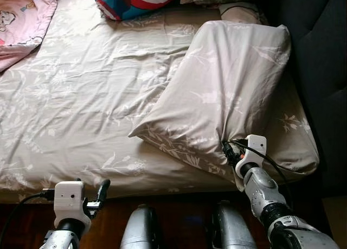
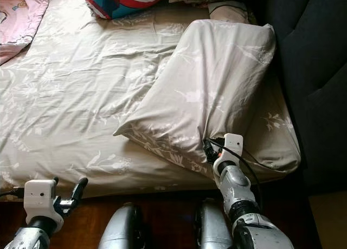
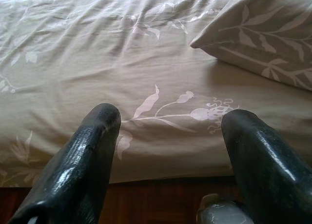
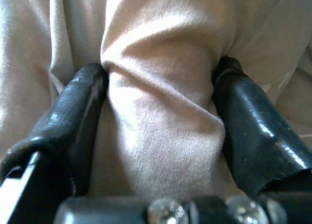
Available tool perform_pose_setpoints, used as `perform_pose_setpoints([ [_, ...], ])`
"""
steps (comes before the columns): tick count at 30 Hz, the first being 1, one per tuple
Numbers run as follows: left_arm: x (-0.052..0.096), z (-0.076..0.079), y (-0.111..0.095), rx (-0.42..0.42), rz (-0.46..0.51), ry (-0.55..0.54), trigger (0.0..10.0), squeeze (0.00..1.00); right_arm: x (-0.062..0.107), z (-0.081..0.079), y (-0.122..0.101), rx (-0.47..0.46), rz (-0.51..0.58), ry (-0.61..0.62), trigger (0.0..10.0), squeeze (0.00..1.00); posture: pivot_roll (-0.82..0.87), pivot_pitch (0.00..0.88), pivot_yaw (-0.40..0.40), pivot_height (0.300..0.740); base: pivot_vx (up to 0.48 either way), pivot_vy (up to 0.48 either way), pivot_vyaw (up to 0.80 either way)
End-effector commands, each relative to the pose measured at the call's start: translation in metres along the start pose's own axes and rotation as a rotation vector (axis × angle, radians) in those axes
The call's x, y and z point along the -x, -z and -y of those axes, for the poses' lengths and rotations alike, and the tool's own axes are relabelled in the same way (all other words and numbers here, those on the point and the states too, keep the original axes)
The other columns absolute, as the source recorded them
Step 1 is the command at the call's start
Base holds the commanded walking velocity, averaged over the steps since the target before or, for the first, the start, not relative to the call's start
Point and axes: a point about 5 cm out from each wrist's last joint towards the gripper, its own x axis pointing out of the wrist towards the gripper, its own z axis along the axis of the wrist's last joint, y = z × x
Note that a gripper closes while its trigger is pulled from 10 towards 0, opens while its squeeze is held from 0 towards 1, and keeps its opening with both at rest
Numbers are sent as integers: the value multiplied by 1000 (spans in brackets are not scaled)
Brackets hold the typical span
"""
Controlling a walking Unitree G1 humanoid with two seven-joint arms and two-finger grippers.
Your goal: Clean up the room
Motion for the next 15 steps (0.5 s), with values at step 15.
perform_pose_setpoints([
  [15, -9, -2, 8, 3, -23, -21, 10000, 0, 17, 7, 52, -18, -173, 71, 0, 0, 129, 330, 87, 647, 0, 0, 0],
])
